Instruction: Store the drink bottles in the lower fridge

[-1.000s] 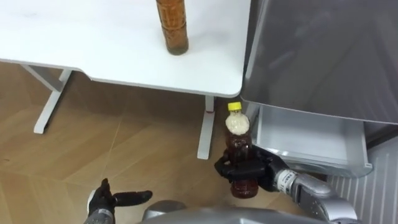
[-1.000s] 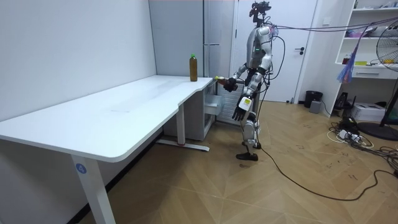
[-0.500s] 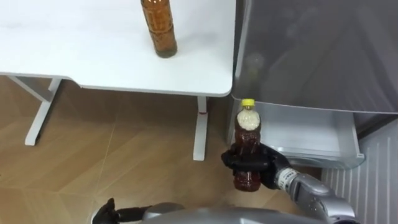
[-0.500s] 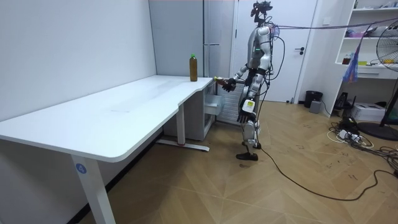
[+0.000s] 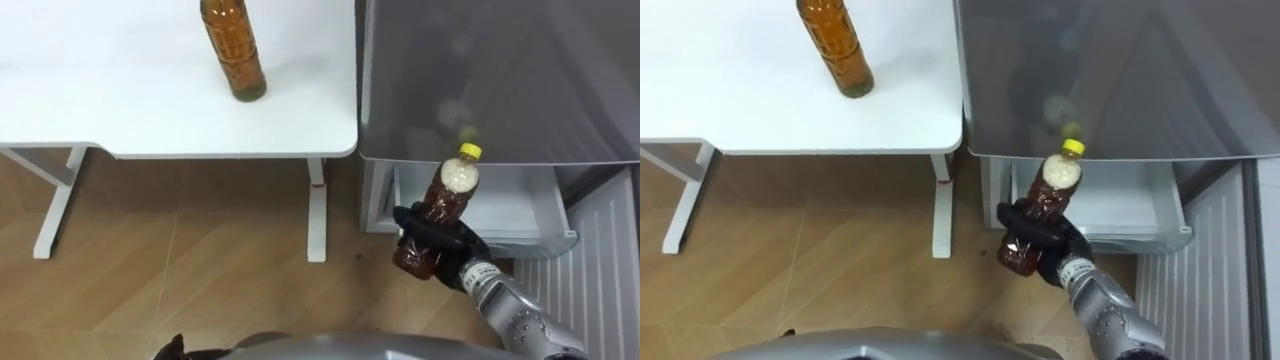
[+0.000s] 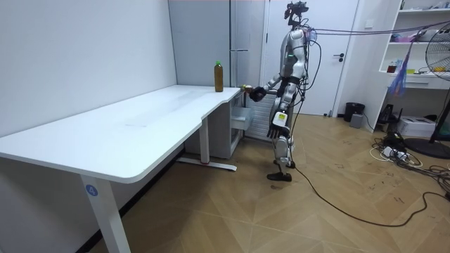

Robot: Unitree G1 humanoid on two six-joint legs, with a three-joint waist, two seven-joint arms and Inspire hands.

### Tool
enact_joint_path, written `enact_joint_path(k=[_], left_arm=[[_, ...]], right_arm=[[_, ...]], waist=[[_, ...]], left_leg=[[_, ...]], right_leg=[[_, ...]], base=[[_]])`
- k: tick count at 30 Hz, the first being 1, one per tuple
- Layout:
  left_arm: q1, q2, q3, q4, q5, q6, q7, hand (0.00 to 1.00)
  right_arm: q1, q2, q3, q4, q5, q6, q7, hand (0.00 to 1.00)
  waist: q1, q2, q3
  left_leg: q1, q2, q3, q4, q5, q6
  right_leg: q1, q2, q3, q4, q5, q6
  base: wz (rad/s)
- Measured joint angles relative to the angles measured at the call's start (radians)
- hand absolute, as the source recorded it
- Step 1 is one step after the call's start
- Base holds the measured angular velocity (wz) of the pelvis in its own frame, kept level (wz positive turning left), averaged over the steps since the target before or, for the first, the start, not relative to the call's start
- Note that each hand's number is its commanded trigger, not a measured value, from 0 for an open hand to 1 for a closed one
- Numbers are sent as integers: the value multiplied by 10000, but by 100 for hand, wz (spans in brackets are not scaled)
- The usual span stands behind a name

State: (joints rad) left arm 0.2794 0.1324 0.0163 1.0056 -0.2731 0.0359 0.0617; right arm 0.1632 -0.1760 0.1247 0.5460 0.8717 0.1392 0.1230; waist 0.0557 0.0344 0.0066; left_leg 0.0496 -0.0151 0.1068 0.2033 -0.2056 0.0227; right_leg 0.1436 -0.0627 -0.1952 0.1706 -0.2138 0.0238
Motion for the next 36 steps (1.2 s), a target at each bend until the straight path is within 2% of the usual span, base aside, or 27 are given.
enact_joint_path(k=[1, 4, 6, 15, 20, 24, 36], left_arm=[[4, -1, -7, 0, -3, 0, 5, 0], [33, -4, -9, 4, 5, 0, 15, 0], [79, -3, 0, 6, 20, 0, 30, 0], [90, -38, 6, 5, 17, 77, 94, 0], [93, -112, 17, 49, 19, 102, 156, 0], [117, -126, 12, 167, 19, 296, 220, 0], [448, -123, 14, 272, 501, 545, 213, 0]], right_arm=[[0, -1, 3, -3, 143, -36, -84, 100], [-21, 4, 0, 0, 1900, -181, -499, 100], [-62, 8, -26, -4, 3065, -419, -656, 100], [-76, 76, -437, 6, 5373, -863, -1226, 100], [-73, 96, -747, 12, 5825, -886, -1289, 100], [-72, 94, -791, 14, 6239, -975, -1291, 100], [-209, 108, -796, 446, 6703, -1058, -1283, 100]], waist=[[1, -1, 0], [33, -5, 3], [38, -10, 5], [56, 44, 17], [58, 94, 44], [40, 106, 41], [100, 103, 15]], left_leg=[[-11, 0, -2, -3, 0, 0], [-22, 3, -2, 7, 0, 0], [-19, 2, -2, 18, 0, 0], [40, -1, 8, 26, 1, 0], [43, -2, 3, 25, 1, 0], [-31, 9, -8, 13, -3, -3], [-39, 10, -27, 122, -1, -1]], right_leg=[[-9, 1, -1, 0, 0, 0], [-14, 0, -73, 0, 1, 0], [-24, -1, -89, -5, 1, 0], [-7, -12, -84, -10, 1, 1], [-1, -13, -62, -6, 1, 1], [-18, 4, -58, -3, 0, 1], [3, 4, -32, -2, 1, 1]], base=[[0], [2], [0], [0], [0], [0], [0]])
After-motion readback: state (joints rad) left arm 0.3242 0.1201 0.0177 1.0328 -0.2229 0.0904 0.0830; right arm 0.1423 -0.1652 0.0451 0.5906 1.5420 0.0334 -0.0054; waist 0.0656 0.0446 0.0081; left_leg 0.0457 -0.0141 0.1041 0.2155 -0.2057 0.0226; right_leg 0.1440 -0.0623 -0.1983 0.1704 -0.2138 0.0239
